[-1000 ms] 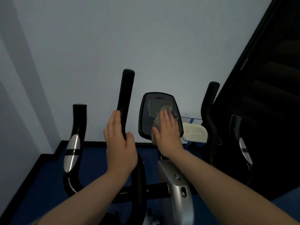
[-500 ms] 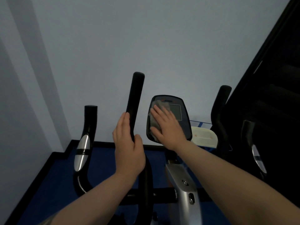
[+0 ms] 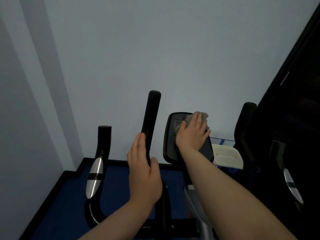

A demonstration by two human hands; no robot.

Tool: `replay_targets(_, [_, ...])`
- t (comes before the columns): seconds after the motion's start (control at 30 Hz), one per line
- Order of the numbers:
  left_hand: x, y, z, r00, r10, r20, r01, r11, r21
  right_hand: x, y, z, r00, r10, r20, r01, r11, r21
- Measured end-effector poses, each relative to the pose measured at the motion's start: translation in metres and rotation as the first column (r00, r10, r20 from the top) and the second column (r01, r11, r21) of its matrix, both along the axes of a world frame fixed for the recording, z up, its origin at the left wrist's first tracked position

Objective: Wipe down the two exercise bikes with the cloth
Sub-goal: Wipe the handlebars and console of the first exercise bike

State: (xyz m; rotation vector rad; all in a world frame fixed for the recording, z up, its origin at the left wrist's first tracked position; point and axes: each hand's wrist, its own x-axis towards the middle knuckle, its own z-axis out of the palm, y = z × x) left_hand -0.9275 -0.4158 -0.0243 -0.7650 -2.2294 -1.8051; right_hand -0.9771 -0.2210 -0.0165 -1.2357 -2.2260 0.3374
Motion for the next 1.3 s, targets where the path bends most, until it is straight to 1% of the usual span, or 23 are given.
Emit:
replay_targets(0.03, [0.000, 0.000, -0.001, 1.000, 0.000, 0.000, 0.000, 1.000, 0.001, -0.001, -0.003, 0.001, 0.999, 0.038, 0.020, -0.038, 0.999, 0.014])
replay_targets(0.07, [0.000, 0.000, -0.002, 1.000, -0.002, 0.001, 0.002, 1.000, 0.002, 0.000, -0.006, 0.003, 0.988, 0.141, 0.064, -0.145, 0.987, 0.075])
replay_targets(0.1, [-0.001, 0.000, -0.003, 1.000, -0.003, 0.000, 0.003, 1.000, 0.002, 0.004, -0.008, 0.004, 0.950, 0.283, 0.129, -0.300, 0.942, 0.148])
replay_targets(0.17, [-0.001, 0.001, -0.002, 1.000, -0.001, -0.006, 0.001, 1.000, 0.006, 0.021, -0.012, 0.002, 0.807, 0.533, 0.254, -0.583, 0.788, 0.199])
replay_targets(0.23, [-0.001, 0.000, -0.001, 1.000, -0.004, -0.003, 0.004, 1.000, 0.007, 0.050, -0.019, -0.011, 0.690, 0.637, 0.344, -0.713, 0.679, 0.174])
replay_targets(0.3, [0.000, -0.001, -0.002, 1.000, -0.016, 0.000, 0.016, 1.000, -0.008, 0.080, -0.011, -0.026, 0.635, 0.646, 0.425, -0.758, 0.628, 0.177])
replay_targets(0.33, [0.000, -0.001, -0.002, 1.000, -0.019, 0.002, 0.019, 1.000, -0.013, 0.089, 0.000, -0.029, 0.644, 0.615, 0.454, -0.747, 0.634, 0.201])
replay_targets(0.37, [0.000, -0.001, -0.003, 1.000, -0.019, 0.006, 0.019, 1.000, -0.014, 0.094, 0.014, -0.029, 0.689, 0.568, 0.451, -0.701, 0.680, 0.214])
replay_targets(0.4, [0.000, 0.000, -0.003, 1.000, -0.016, 0.010, 0.016, 1.000, -0.012, 0.094, 0.026, -0.025, 0.765, 0.504, 0.401, -0.611, 0.764, 0.207])
replay_targets(0.47, [-0.001, 0.001, -0.003, 1.000, -0.008, 0.013, 0.008, 1.000, -0.006, 0.084, 0.034, -0.018, 0.919, 0.314, 0.237, -0.346, 0.932, 0.109])
replay_targets(0.53, [-0.001, 0.001, -0.004, 1.000, -0.007, 0.008, 0.007, 1.000, -0.006, 0.069, 0.015, -0.020, 0.979, 0.138, 0.147, -0.143, 0.989, 0.025])
replay_targets(0.57, [-0.001, 0.000, -0.003, 1.000, -0.009, 0.003, 0.009, 1.000, -0.009, 0.066, 0.001, -0.023, 0.986, 0.101, 0.135, -0.105, 0.994, 0.024])
replay_targets(0.6, [-0.002, 0.000, -0.002, 1.000, -0.011, 0.001, 0.011, 1.000, -0.013, 0.067, -0.011, -0.027, 0.983, 0.117, 0.140, -0.125, 0.991, 0.045])
replay_targets(0.7, [-0.002, 0.000, -0.002, 1.000, -0.005, 0.006, 0.006, 1.000, -0.018, 0.087, -0.009, -0.032, 0.916, 0.319, 0.242, -0.357, 0.925, 0.132])
replay_targets(0.77, [-0.001, 0.000, -0.001, 1.000, -0.008, 0.010, 0.008, 1.000, -0.014, 0.089, 0.013, -0.028, 0.907, 0.358, 0.222, -0.392, 0.910, 0.133])
replay_targets(0.8, [-0.001, 0.001, -0.001, 1.000, -0.011, 0.013, 0.011, 1.000, -0.011, 0.084, 0.019, -0.025, 0.934, 0.316, 0.167, -0.337, 0.935, 0.113])
replay_targets(0.87, [-0.002, 0.001, 0.000, 1.000, -0.009, 0.018, 0.009, 1.000, -0.007, 0.068, 0.015, -0.020, 0.989, 0.136, 0.058, -0.138, 0.989, 0.049])
replay_targets(0.93, [0.000, 0.000, 0.000, 1.000, -0.007, 0.017, 0.007, 1.000, -0.012, 0.058, 0.001, -0.019, 0.999, -0.043, 0.009, 0.044, 0.998, -0.041])
replay_targets(1.0, [0.000, -0.001, 0.001, 1.000, -0.008, 0.001, 0.008, 1.000, -0.022, 0.052, -0.012, -0.019, 0.989, -0.149, -0.024, 0.142, 0.972, -0.186])
replay_targets(1.07, [-0.001, -0.001, 0.001, 1.000, -0.010, 0.001, 0.010, 0.999, -0.036, 0.047, -0.019, -0.018, 0.957, -0.287, -0.047, 0.252, 0.898, -0.360])
replay_targets(1.13, [-0.001, -0.001, 0.000, 1.000, -0.013, 0.007, 0.014, 0.999, -0.040, 0.044, -0.020, -0.013, 0.924, -0.377, -0.057, 0.310, 0.830, -0.464])
replay_targets(1.23, [0.000, -0.001, 0.001, 1.000, -0.012, 0.007, 0.012, 1.000, -0.026, 0.042, -0.014, -0.009, 0.940, -0.340, -0.020, 0.310, 0.880, -0.359])
replay_targets(1.3, [0.000, -0.001, 0.000, 1.000, -0.012, 0.008, 0.012, 1.000, -0.023, 0.046, -0.015, -0.015, 0.969, -0.248, -0.005, 0.239, 0.939, -0.247])
